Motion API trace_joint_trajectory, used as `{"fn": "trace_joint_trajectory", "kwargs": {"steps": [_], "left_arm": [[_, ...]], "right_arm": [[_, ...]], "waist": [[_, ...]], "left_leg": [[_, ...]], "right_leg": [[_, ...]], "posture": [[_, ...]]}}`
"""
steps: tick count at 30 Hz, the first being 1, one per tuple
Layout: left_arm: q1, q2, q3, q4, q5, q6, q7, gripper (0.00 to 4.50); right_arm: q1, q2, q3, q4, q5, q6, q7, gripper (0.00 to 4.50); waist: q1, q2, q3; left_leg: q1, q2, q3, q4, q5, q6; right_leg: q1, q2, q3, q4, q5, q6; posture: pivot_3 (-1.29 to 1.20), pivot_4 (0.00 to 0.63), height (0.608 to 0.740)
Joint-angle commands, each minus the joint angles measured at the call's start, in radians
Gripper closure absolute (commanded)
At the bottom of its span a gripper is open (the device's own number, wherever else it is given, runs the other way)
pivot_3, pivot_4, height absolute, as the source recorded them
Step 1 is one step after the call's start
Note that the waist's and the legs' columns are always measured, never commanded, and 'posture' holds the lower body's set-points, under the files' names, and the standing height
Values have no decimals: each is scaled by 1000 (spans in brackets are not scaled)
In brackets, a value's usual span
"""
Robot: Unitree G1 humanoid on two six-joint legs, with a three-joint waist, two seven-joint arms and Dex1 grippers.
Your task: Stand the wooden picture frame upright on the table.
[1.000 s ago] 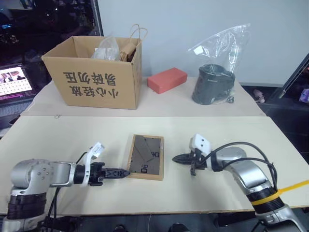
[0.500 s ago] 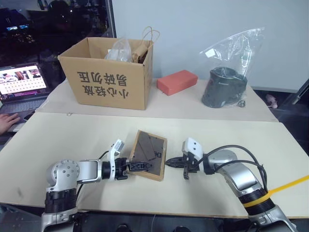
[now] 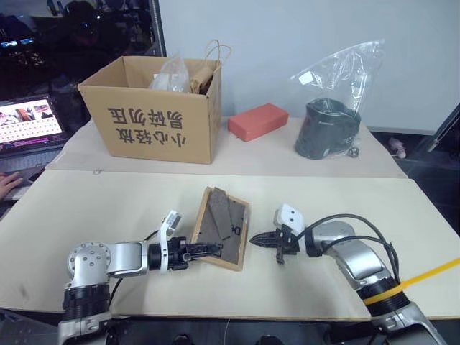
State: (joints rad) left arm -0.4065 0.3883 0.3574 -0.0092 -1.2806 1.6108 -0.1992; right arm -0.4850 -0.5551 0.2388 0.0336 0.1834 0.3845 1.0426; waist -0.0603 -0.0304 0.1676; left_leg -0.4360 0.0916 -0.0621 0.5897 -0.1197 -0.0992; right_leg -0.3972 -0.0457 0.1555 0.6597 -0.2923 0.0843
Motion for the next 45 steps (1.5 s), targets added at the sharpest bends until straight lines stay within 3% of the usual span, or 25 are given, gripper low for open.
{"fn": "trace_joint_trajectory", "kwargs": {"steps": [1,2,7,14,29,36,45], "left_arm": [[2,0,22,-8,-63,4,34,3335],[3,20,18,-23,-106,4,17,3335],[-44,55,28,12,-204,-10,43,3335],[-92,25,-44,41,-254,-48,106,3335],[-113,55,-157,34,-417,-159,193,3335],[-112,89,-191,41,-456,-198,208,3335],[-123,138,-209,74,-472,-230,190,3335]], "right_arm": [[-31,-48,-86,-25,39,10,10,4500],[-49,-71,-127,-33,83,77,22,4500],[-139,-146,-292,-156,363,397,65,3125],[-210,-90,-222,-227,377,509,-52,815],[-167,15,-47,-259,370,486,-78,815],[-174,40,-69,-258,361,416,-69,815],[-164,-9,-99,-316,394,343,20,815]], "waist": [[0,0,0],[0,0,0],[-1,-1,1],[-7,-1,1],[-3,-1,1],[-1,-1,1],[0,-1,1]], "left_leg": [[0,0,0,0,0,0],[0,0,0,0,0,0],[-6,0,-1,1,0,0],[-6,0,-1,0,0,0],[-8,-1,-2,0,0,0],[-9,-1,-2,0,0,0],[-9,-1,-1,0,0,0]], "right_leg": [[0,0,0,0,0,0],[0,0,0,0,0,0],[-6,0,0,2,2,-4],[-6,0,0,1,1,-2],[-8,0,0,1,1,-3],[-8,0,0,1,1,-3],[-9,0,-1,0,1,-2]], "posture": [[0,150,740],[0,150,740],[0,150,740],[0,150,740],[0,150,740],[0,150,740],[0,150,740]]}}
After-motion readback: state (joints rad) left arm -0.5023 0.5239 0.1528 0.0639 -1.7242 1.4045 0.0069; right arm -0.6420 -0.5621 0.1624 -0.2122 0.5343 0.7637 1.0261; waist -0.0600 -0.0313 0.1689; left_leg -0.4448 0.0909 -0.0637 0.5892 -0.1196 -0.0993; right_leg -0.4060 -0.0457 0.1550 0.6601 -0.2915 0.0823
